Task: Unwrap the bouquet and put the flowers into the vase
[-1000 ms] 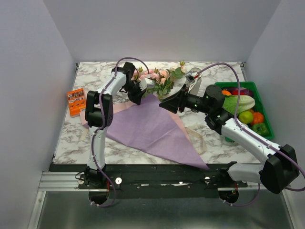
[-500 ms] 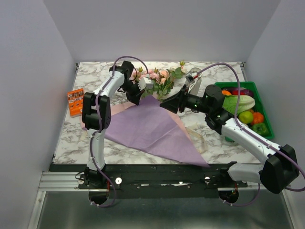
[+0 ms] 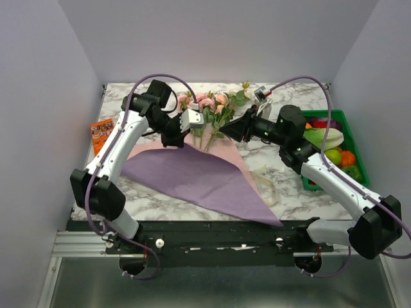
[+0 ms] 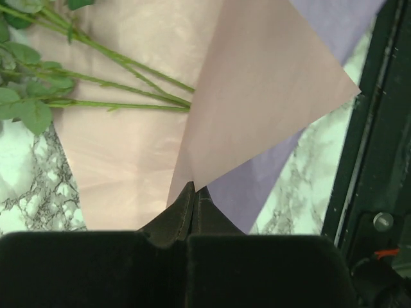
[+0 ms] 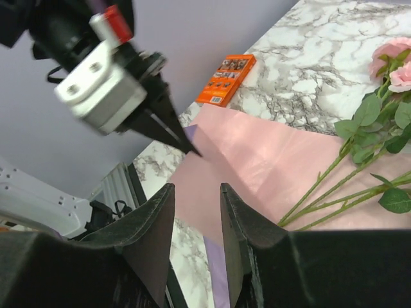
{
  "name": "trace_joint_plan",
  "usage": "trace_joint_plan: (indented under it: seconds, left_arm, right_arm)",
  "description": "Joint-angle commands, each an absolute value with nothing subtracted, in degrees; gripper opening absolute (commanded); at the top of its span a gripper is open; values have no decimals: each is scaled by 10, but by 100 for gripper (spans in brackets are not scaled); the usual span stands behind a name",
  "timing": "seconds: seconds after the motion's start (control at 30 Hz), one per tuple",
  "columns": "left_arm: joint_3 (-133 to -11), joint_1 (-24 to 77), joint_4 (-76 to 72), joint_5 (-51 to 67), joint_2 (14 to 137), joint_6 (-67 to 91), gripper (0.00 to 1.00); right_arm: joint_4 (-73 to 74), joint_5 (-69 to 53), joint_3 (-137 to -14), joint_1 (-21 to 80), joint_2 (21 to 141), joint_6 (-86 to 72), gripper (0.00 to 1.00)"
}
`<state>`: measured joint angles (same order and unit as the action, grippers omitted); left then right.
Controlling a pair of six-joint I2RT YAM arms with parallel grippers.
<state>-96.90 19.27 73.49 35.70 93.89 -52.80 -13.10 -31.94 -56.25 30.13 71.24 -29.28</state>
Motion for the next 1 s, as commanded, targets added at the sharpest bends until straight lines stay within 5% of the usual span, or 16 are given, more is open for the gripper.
trace_joint_plan:
  seconds: [0.0, 0.23, 0.57, 0.6, 0.67, 0.7, 0.97]
  left_arm:
    - [-924, 211, 867, 377, 867, -580, 0]
    - [-778, 232, 869, 383, 623, -708, 0]
    - [-820, 240, 868, 411, 463, -640, 0]
    - [-817, 240, 865, 410, 451, -635, 4]
    - [-804, 240, 841, 392, 411, -594, 57]
    - [-796, 240, 798, 382, 397, -532, 98]
    - [-779, 240, 564, 231, 358, -255, 99]
  right_arm:
    - [-90, -303, -585, 298, 729, -266, 43]
    - [-87, -312, -571, 310, 789, -251, 40]
    - [-33, -270, -592, 432, 876, -194, 38]
    - [-35, -273, -586, 445, 872, -194, 38]
    - [-40, -280, -575, 459, 862, -191, 37]
    - [-40, -280, -564, 476, 856, -189, 37]
    - [-37, -236, -528, 577, 803, -196, 34]
